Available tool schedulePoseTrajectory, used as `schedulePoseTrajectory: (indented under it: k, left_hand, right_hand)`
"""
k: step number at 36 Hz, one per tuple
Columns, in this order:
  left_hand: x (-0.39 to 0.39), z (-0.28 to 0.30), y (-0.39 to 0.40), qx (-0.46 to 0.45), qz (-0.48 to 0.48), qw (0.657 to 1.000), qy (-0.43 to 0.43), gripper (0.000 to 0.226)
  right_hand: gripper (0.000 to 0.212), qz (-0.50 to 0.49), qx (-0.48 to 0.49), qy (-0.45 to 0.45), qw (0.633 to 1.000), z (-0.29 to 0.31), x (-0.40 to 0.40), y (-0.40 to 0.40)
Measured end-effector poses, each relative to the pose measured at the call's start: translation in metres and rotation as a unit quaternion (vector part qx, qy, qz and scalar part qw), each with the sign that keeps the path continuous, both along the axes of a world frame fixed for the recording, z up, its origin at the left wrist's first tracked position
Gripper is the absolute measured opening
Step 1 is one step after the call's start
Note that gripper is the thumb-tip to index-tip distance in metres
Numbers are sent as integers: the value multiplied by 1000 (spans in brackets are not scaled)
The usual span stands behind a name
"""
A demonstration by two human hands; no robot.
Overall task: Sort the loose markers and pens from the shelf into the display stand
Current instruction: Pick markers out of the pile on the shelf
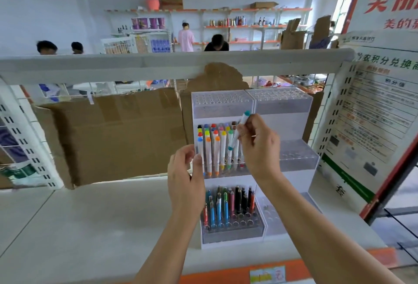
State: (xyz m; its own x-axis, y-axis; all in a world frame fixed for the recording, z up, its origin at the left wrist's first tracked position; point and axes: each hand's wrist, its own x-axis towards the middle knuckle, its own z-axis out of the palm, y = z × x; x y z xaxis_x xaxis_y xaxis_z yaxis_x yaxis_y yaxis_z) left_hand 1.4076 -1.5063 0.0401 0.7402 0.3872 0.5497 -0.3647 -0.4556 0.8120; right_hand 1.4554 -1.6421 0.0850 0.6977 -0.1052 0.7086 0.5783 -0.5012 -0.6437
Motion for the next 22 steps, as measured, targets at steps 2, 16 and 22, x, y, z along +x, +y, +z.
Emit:
schedulePoseTrajectory:
  k: [2, 16, 22]
  left_hand:
    - [-1, -1, 1, 4, 0, 1000, 3, 16]
    - [6, -11, 11, 14, 11, 1000, 21, 20]
    - [5, -12, 10, 19, -2, 999, 37, 22]
  right_hand:
    - [21, 4, -28, -1, 1000, -6, 3, 4]
    - [23, -32, -175, 99, 979, -33, 16, 14]
    - [19, -65, -198, 152, 966, -36, 12, 18]
